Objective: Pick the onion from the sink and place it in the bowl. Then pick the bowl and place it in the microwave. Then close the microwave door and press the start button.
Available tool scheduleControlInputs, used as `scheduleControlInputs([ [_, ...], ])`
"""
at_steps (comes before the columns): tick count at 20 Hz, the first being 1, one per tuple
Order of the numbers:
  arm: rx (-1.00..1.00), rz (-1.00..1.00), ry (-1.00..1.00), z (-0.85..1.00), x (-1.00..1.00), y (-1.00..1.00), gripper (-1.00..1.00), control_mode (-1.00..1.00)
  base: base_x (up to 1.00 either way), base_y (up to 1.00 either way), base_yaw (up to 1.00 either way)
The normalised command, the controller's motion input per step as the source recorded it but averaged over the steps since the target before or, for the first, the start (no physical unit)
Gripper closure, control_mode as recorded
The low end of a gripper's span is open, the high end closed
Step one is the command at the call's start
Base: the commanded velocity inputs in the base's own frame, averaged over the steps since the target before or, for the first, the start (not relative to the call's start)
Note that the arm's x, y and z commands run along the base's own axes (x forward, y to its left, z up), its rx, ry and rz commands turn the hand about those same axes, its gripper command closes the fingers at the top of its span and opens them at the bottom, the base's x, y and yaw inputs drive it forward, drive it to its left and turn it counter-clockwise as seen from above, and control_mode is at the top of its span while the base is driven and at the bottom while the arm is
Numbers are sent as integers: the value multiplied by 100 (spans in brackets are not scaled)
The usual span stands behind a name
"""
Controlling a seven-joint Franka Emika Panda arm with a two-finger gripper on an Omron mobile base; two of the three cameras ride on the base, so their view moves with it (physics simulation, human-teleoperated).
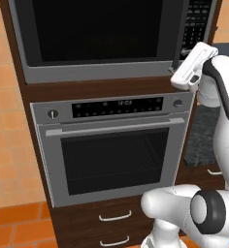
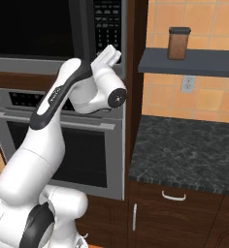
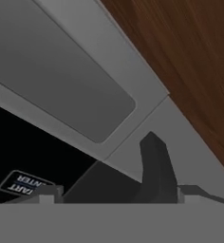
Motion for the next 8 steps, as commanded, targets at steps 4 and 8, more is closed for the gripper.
scheduleControlInputs([
  [4,0,-3,-7,0,-40,0,-100,-100,0,0,0],
  [8,0,-2,-7,5,-100,0,-100,-100,0,0,0],
])
